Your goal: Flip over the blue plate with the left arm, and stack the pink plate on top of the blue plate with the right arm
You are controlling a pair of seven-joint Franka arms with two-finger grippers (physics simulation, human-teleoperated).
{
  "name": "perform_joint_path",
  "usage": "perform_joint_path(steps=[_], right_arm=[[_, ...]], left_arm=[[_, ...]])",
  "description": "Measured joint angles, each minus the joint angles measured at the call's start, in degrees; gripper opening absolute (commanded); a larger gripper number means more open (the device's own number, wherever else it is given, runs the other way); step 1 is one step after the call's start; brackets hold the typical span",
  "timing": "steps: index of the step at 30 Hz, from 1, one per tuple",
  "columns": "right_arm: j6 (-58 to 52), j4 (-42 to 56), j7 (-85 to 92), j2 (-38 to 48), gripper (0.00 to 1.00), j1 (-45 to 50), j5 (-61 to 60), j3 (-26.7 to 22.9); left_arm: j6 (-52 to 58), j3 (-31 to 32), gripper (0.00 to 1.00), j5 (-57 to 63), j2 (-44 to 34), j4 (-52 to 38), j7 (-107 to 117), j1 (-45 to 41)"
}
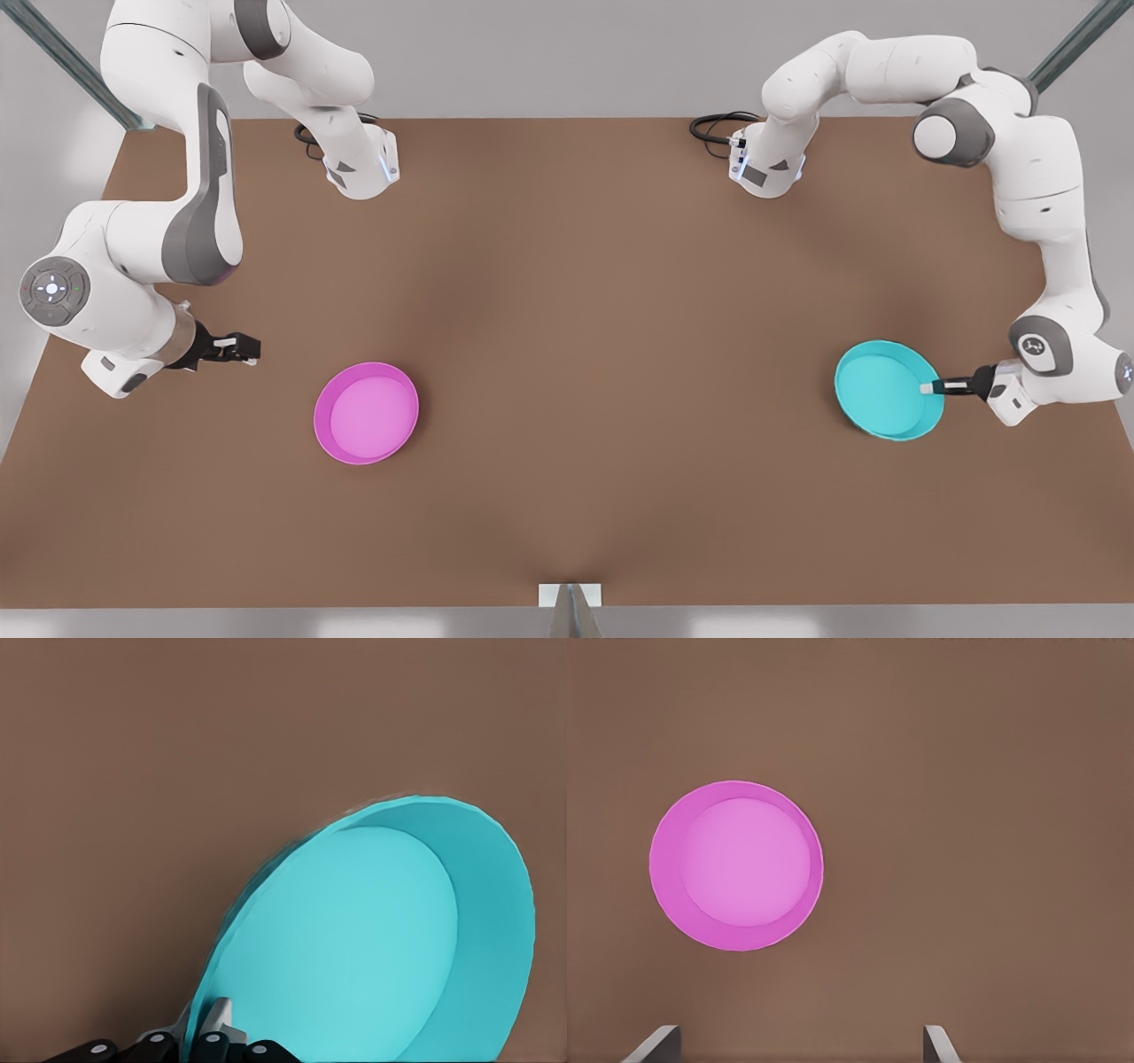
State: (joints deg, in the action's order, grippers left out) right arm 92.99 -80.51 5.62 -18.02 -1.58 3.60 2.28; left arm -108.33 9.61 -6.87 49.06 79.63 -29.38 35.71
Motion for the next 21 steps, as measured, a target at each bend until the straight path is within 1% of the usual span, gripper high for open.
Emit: perform_joint_path(steps=[4, 17, 21], right_arm=[[0.02, 0.0, 0.0, 0.0, 1.0, 0.0, 0.0, 0.0], [0.17, 0.0, 0.0, 0.0, 1.0, 0.01, 0.0, 0.0], [0.01, 0.0, 0.09, -0.18, 1.0, 0.4, -0.01, 0.09]], left_arm=[[1.04, 0.07, 0.21, 0.33, -1.16, -0.09, 2.43, -0.37], [1.2, 0.24, 0.21, -0.02, -1.16, -0.18, 3.22, -1.07], [1.38, 0.16, 0.21, -0.04, -1.57, -0.35, 4.98, -3.15]])
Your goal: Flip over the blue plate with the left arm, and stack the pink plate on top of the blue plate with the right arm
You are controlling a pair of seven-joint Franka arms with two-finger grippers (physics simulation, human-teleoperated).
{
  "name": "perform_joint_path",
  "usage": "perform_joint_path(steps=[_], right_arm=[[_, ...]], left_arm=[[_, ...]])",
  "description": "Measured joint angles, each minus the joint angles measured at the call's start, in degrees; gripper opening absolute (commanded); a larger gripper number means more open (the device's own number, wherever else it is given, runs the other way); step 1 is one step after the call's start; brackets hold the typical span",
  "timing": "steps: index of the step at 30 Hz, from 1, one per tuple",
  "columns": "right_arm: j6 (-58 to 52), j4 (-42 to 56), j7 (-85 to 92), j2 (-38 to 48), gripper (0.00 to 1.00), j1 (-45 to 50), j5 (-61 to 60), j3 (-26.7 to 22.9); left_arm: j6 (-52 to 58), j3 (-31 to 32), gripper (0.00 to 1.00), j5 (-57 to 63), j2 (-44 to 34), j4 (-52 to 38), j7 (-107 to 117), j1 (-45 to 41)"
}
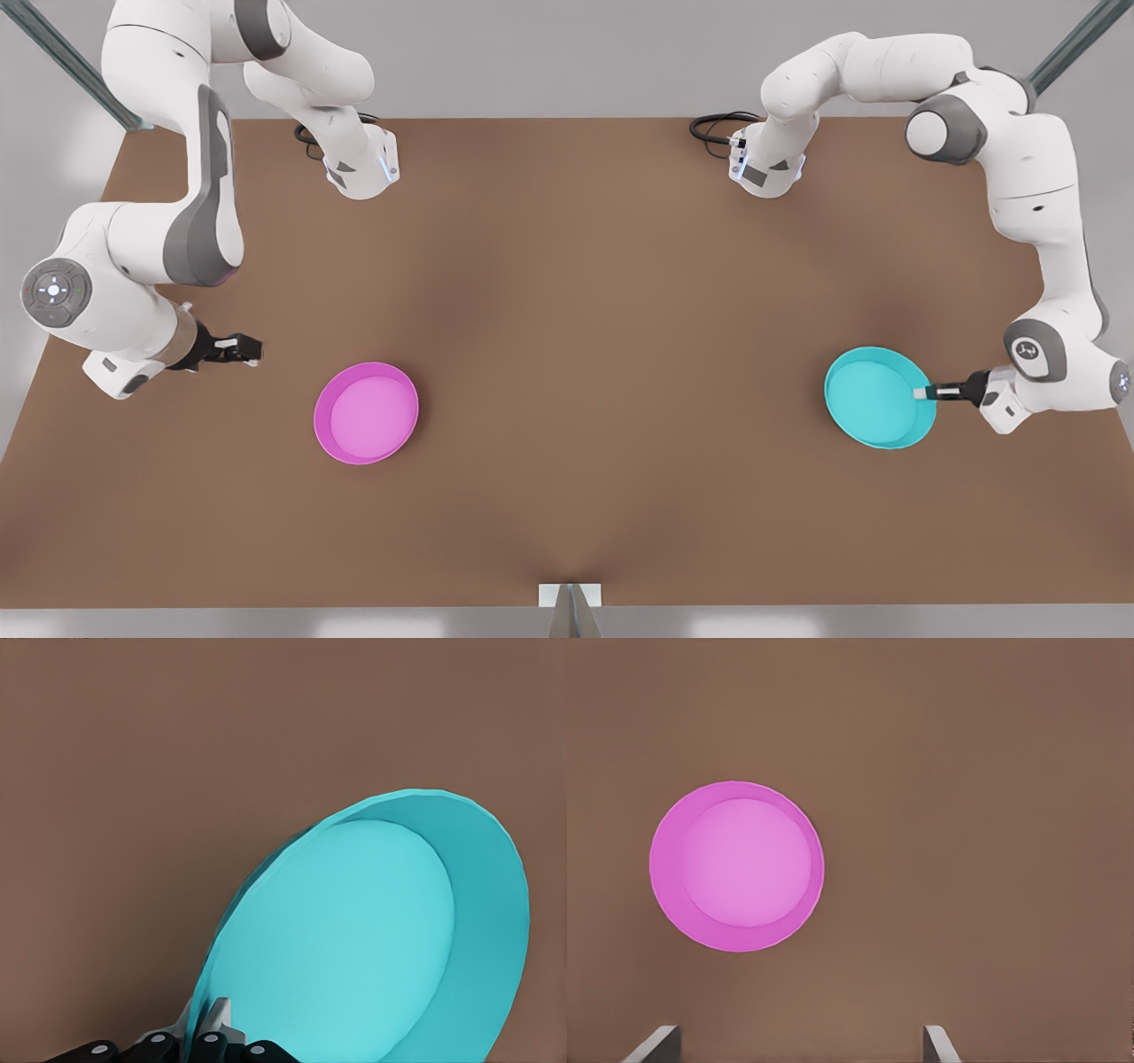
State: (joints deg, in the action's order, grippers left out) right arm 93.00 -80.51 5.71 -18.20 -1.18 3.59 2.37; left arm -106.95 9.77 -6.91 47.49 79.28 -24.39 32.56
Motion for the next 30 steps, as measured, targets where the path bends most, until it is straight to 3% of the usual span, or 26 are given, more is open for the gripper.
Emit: perform_joint_path(steps=[4, 14, 30], right_arm=[[-0.01, 0.0, 0.0, 0.0, 1.0, -0.45, -0.07, -0.09], [-0.02, 0.0, 0.0, 0.0, 1.0, 0.04, 0.1, 0.0], [-0.01, 0.0, 0.0, -0.04, 1.0, -0.15, 0.01, 0.0]], left_arm=[[3.36, 0.28, 0.21, 1.36, -2.19, -0.79, 7.13, -2.18], [14.5, 0.23, 0.21, 8.28, -10.12, -2.97, 38.52, -19.98], [30.5, 0.45, 0.21, 36.23, -10.0, -9.33, 65.79, -46.66]])
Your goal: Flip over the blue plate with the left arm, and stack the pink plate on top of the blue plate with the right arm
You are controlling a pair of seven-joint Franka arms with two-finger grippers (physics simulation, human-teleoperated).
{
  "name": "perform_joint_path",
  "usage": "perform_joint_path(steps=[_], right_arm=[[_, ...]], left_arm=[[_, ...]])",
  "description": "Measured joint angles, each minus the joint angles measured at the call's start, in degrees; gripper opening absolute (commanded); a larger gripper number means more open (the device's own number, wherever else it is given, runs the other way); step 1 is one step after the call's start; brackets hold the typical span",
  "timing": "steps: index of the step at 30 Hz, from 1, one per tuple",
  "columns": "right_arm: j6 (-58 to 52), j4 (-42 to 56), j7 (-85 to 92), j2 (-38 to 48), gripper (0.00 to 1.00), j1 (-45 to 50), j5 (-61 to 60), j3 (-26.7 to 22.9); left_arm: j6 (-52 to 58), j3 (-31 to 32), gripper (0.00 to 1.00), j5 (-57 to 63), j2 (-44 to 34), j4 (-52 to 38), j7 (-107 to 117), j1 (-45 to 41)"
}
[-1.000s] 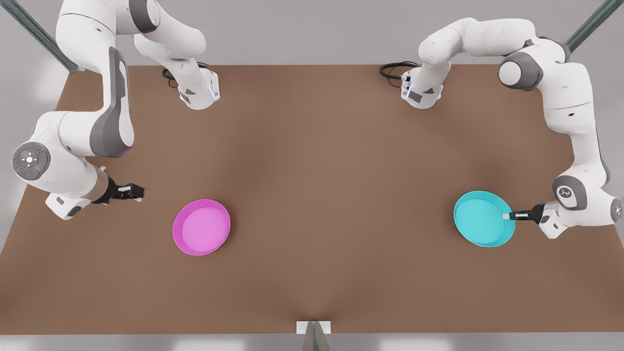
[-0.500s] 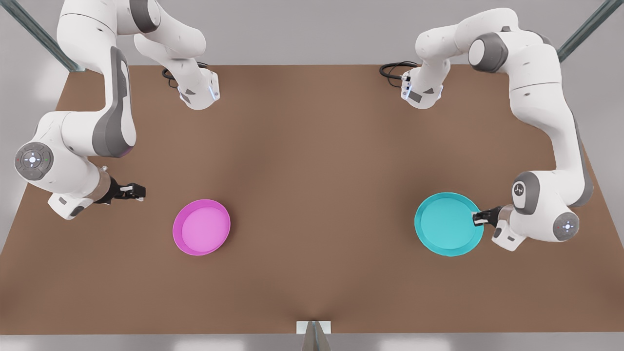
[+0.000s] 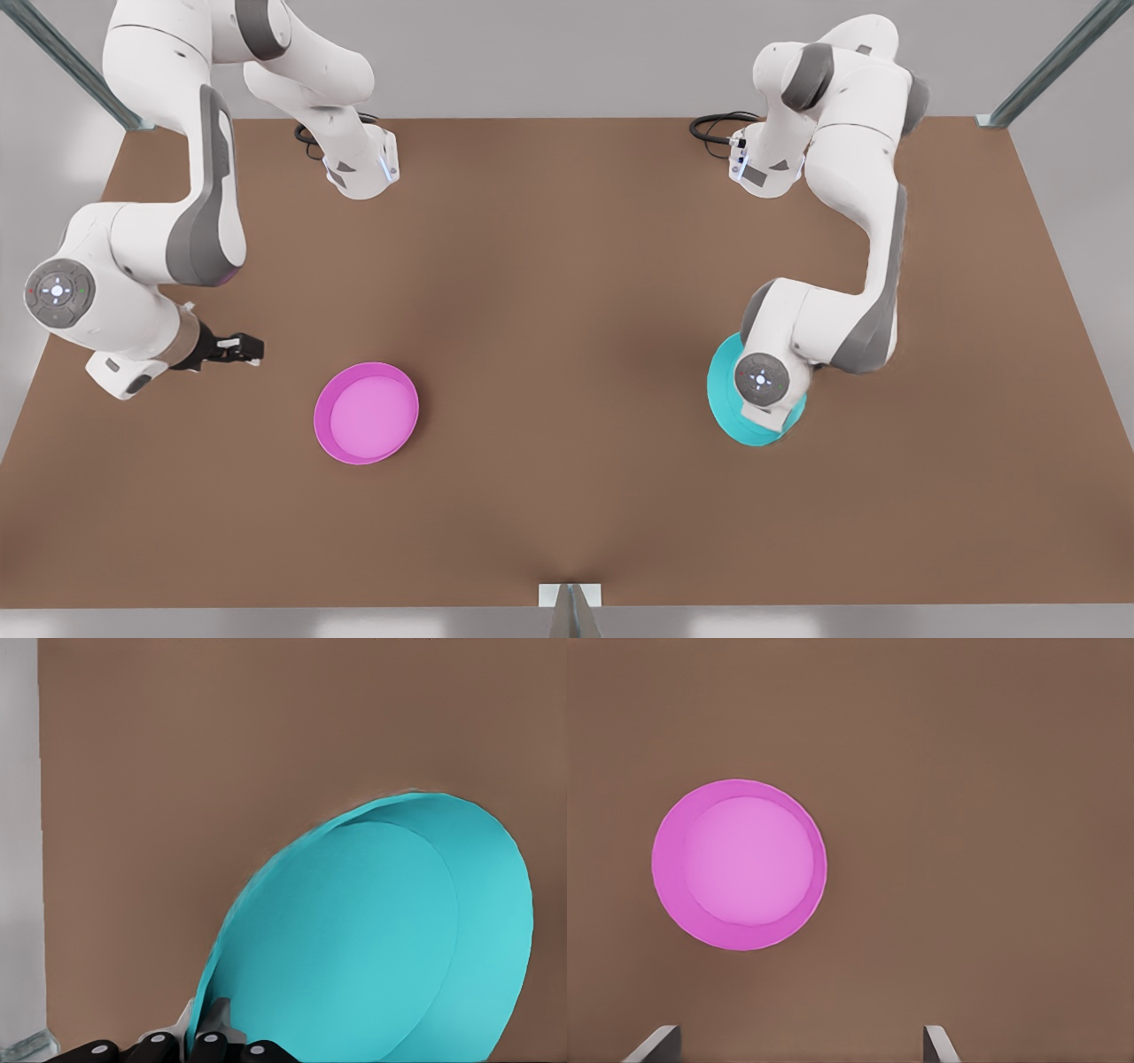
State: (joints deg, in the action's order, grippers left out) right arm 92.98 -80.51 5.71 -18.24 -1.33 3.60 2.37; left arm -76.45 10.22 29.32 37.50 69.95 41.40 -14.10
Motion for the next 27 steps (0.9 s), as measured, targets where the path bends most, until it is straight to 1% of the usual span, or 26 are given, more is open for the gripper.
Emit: perform_joint_path(steps=[7, 9, 12, 14, 16, 20, 27], right_arm=[[0.0, 0.0, 0.17, -0.01, 1.0, -0.19, -0.76, 0.05], [-0.08, -0.34, -0.04, -1.02, 1.0, 1.48, -0.58, 0.34], [0.55, 0.0, 0.44, -2.94, 1.0, 0.93, -0.32, 0.35], [0.01, 0.0, 0.28, -2.95, 1.0, 0.51, -0.44, 0.27], [0.09, -0.08, -0.16, -2.95, 1.0, 2.36, 0.2, 0.28], [0.1, 1.22, -0.09, -2.98, 1.0, 1.74, -0.43, 0.1], [0.62, 3.51, 0.0, -3.99, 1.0, 1.24, -0.35, 0.0]], left_arm=[[1.8, 0.01, 0.21, 13.44, 1.17, 0.17, 3.44, -9.23], [2.67, 0.01, 0.21, 16.37, 2.22, 0.35, 4.87, -12.12], [3.88, 0.02, 0.21, 20.17, 3.25, 0.36, 6.79, -15.84], [4.84, 0.01, 0.21, 22.42, 4.42, 0.36, 8.95, -18.04], [7.02, 0.01, 0.21, 25.18, 5.71, 0.36, 9.56, -21.03], [10.59, 0.01, 0.21, 30.46, 8.53, 0.45, 11.32, -25.69], [13.96, 0.01, 0.21, 36.85, 12.49, 0.45, 15.36, -31.06]])
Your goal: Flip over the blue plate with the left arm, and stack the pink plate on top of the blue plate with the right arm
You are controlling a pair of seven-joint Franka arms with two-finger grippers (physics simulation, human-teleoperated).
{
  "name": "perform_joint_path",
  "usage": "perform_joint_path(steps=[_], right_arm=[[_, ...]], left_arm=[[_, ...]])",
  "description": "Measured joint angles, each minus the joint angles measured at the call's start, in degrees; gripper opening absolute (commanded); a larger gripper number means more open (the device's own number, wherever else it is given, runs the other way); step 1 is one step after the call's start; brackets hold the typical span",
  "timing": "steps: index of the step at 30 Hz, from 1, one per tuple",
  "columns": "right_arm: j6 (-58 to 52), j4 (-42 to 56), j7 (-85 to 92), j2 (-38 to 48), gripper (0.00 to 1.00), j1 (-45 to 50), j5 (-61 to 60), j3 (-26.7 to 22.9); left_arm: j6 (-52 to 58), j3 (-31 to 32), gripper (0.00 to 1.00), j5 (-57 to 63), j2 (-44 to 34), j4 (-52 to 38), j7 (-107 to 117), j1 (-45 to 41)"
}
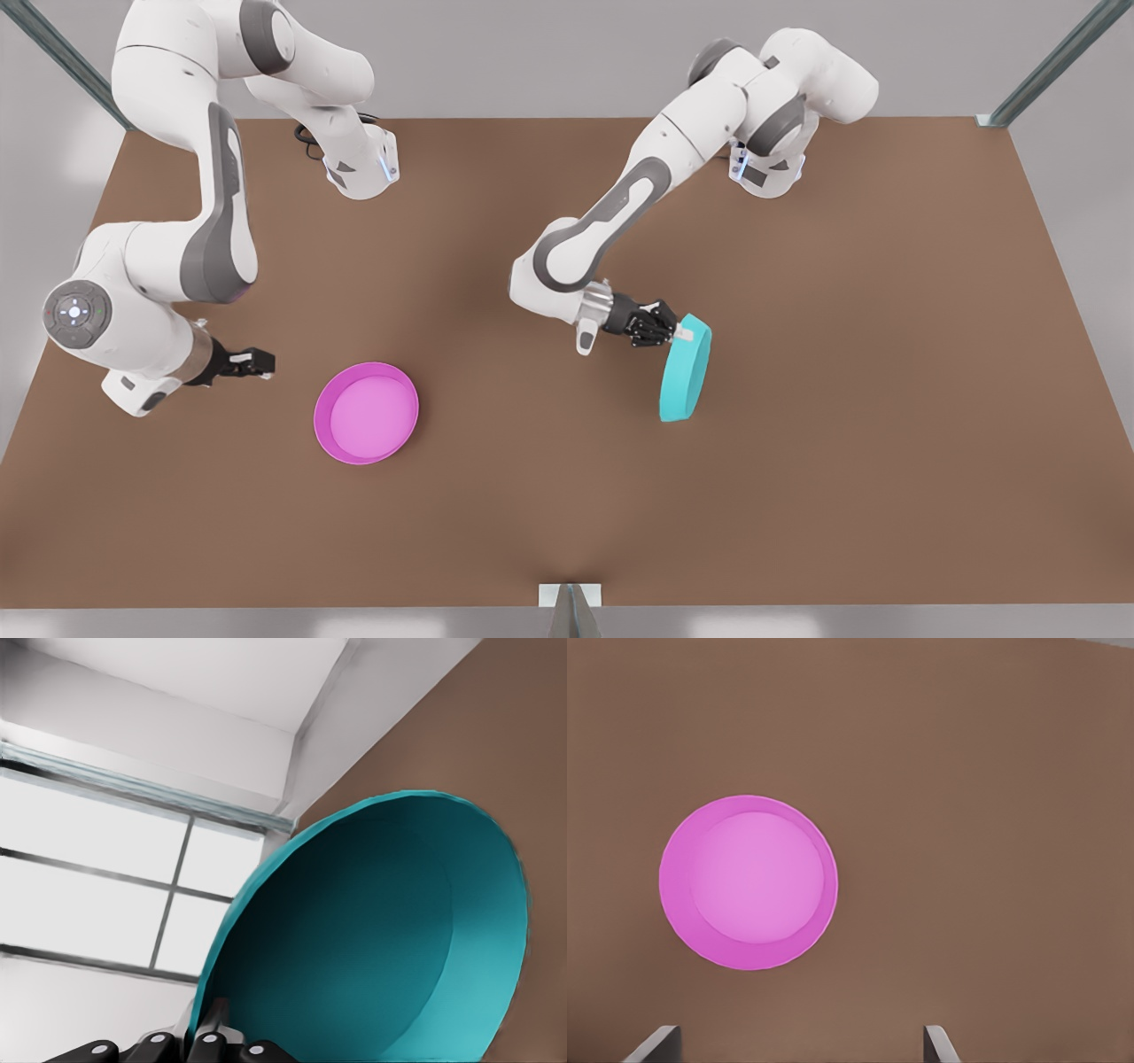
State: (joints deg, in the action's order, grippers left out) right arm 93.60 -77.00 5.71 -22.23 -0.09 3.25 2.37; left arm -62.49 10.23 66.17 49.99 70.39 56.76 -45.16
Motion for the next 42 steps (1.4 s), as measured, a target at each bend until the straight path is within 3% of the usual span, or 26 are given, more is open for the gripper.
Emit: perform_joint_path(steps=[20, 23, 25, 36, 42], right_arm=[[-0.18, 0.06, 0.11, -0.28, 1.0, -1.22, -0.1, 0.0], [-0.18, 0.0, 0.12, -0.25, 1.0, -1.17, -0.36, 0.06], [-0.18, 0.0, 0.1, -0.27, 1.0, -1.05, -0.35, 0.02], [-0.32, 0.09, 0.18, -0.18, 1.0, -2.61, -1.35, 0.23], [-0.62, -0.35, -0.44, -0.8, 1.0, -2.15, -2.5, 0.2]], left_arm=[[4.55, -0.01, 0.21, 8.71, 8.03, -0.16, 3.76, -6.6], [4.52, -0.02, 0.71, 8.6, 8.12, -0.17, 3.87, -6.61], [4.48, -0.03, 0.84, 8.14, 8.11, -0.17, 3.89, -6.69], [7.31, 0.26, 0.84, 4.56, 9.5, -0.43, 6.65, -10.65], [2.8, 1.11, 0.84, -2.85, 11.89, -4.98, 12.47, -10.65]])
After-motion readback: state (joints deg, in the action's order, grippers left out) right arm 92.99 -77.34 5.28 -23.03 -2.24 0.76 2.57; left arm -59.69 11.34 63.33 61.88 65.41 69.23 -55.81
